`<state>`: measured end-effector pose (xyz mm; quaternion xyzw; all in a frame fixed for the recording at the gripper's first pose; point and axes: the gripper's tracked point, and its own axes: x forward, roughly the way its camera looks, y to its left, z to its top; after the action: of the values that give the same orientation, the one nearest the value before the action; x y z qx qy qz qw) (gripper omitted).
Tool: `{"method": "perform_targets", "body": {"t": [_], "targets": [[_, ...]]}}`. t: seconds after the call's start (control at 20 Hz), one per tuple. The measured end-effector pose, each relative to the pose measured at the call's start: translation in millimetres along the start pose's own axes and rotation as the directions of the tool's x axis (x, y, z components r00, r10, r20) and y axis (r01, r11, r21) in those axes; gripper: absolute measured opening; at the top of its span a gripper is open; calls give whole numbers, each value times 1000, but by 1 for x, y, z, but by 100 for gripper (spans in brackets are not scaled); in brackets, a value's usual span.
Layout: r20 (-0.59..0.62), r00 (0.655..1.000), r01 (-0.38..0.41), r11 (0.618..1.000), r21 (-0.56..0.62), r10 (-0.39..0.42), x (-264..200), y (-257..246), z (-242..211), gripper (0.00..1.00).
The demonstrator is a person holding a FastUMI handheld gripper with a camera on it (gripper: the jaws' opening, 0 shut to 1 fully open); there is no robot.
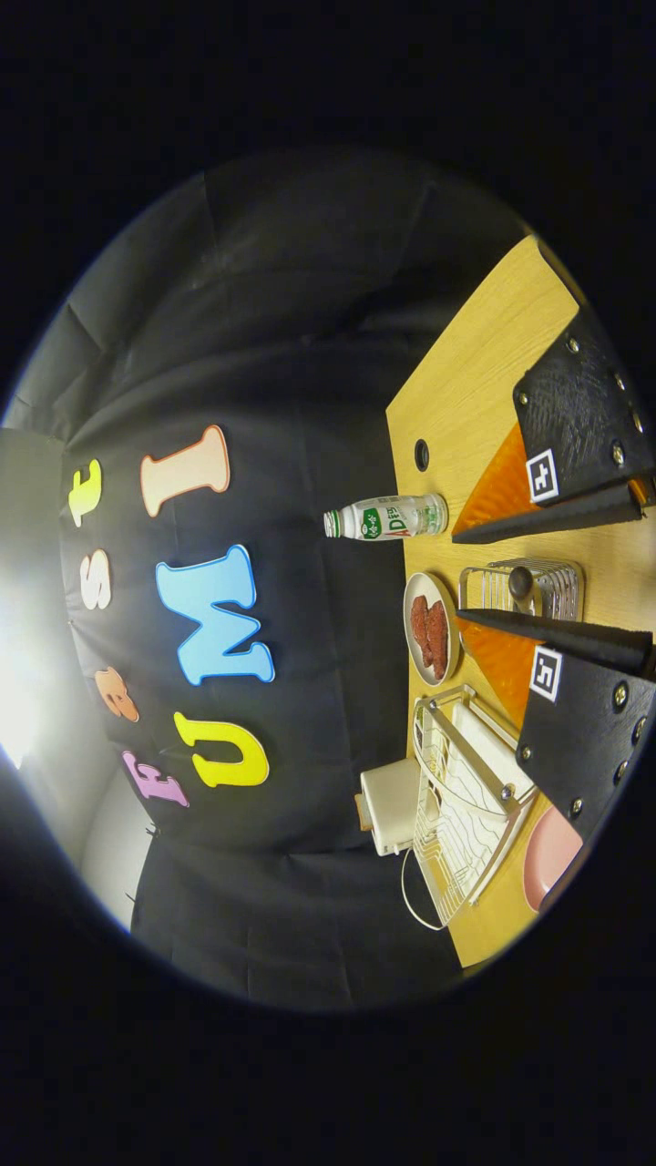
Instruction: Take the plate from the dish rack, then take the spoon from the basket and place it into the plate.
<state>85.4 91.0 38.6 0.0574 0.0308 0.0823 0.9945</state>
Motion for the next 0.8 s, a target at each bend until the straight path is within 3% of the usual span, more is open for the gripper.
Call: {"method": "perform_targets", "body": {"t": [0.15,0.25,0.35,0.4,0.5,0.55,0.8], "targets": [[-5,1000,24,999,-27,-24,14,-2,-5,43],[-13,1000,3,1000,-25,-3,13,5,-4,25],[-17,1000,-18,1000,-8,18,16,10,0,27],[-38,999,-31,1000,0,31,14,15,-3,15],[-54,998,-27,1000,-15,26,13,18,1,15],[-71,997,-26,1000,-14,25,13,19,1,9],[-109,994,-13,999,-29,10,6,24,19,9]]}}
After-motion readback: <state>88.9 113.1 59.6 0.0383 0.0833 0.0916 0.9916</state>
